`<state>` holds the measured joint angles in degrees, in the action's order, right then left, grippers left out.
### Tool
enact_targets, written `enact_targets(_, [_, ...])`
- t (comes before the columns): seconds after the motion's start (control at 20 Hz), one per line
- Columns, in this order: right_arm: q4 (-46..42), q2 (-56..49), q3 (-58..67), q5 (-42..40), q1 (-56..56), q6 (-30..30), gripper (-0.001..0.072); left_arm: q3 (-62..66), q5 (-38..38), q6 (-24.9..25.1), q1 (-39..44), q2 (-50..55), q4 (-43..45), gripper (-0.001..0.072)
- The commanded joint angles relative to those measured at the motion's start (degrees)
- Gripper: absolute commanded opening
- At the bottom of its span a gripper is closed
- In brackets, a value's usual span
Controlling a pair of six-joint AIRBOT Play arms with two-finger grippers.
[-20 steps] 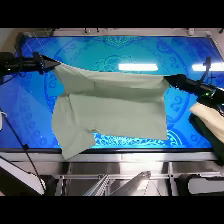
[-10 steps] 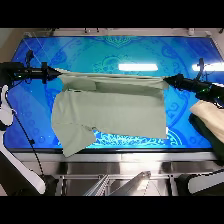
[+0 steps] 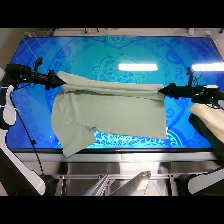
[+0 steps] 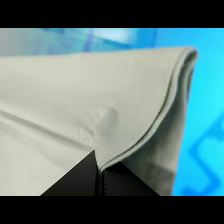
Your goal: Fold the shirts.
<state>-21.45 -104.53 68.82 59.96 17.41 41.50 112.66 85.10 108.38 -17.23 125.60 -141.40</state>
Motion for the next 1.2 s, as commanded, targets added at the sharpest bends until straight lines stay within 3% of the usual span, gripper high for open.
enact_targets(0.0, [-5.6, -0.2, 0.1, 0.0, -0.1, 3.4, 0.0018, 0.0, 3.5, -5.0, 0.2, 0.0, 7.4, 0.0023])
enact_targets(0.1, [-5.6, -0.2, 0.1, 0.1, -0.1, 3.6, 0.0019, 0.0, 5.0, -5.5, 0.2, 0.0, 7.9, 0.0022])
enact_targets(0.15, [-5.5, -0.2, 0.1, 0.7, -0.1, 3.6, 0.0075, 0.0, 5.8, -5.7, 0.2, 0.0, 7.7, 0.0026])
enact_targets(0.2, [-5.4, 0.0, 0.1, 2.1, -0.1, 3.6, 0.0343, 0.2, 7.1, -6.5, 0.2, 0.0, 7.7, 0.0135])
enact_targets(0.25, [-5.6, 0.5, 0.2, 4.1, 0.3, 3.6, 0.0382, 1.0, 8.8, -6.5, 0.2, 0.0, 7.8, 0.0454])
enact_targets(0.3, [-5.7, 1.7, 0.2, 6.4, 1.2, 4.9, 0.0382, 2.4, 10.7, -7.7, -0.3, 0.0, 7.8, 0.0720])
enact_targets(0.4, [-9.1, 6.0, 0.2, 9.4, 3.9, 8.8, 0.0386, 5.5, 15.1, -11.5, -1.4, -0.8, 7.7, 0.0700])
enact_targets(0.45, [-12.9, 8.8, 0.2, 9.9, 5.5, 11.5, 0.0407, 5.0, 16.4, -11.6, -1.9, -2.3, 7.8, 0.0700])
enact_targets(0.5, [-18.2, 12.0, 0.2, 10.3, 6.9, 15.1, 0.0491, 2.9, 17.0, -11.6, -2.6, -4.7, 7.9, 0.0700])
enact_targets(0.55, [-23.3, 15.1, 0.1, 11.2, 8.1, 18.3, 0.0525, 0.1, 17.0, -11.6, -3.2, -7.4, 8.2, 0.0700])
enact_targets(0.65, [-28.7, 20.8, -1.6, 12.6, 9.6, 21.6, 0.0525, -8.9, 16.9, -10.6, -4.8, -14.3, 8.9, 0.0700])
enact_targets(0.9, [-28.4, 34.8, -19.1, 10.0, 11.1, 22.4, 0.0525, -41.7, 6.5, -7.3, -11.1, -35.5, 24.0, 0.0700])
enact_targets(1.15, [-26.6, 40.7, -28.3, 7.8, 11.1, 21.3, 0.0525, -62.7, -0.2, -6.5, -16.7, -43.6, 24.2, 0.0698])
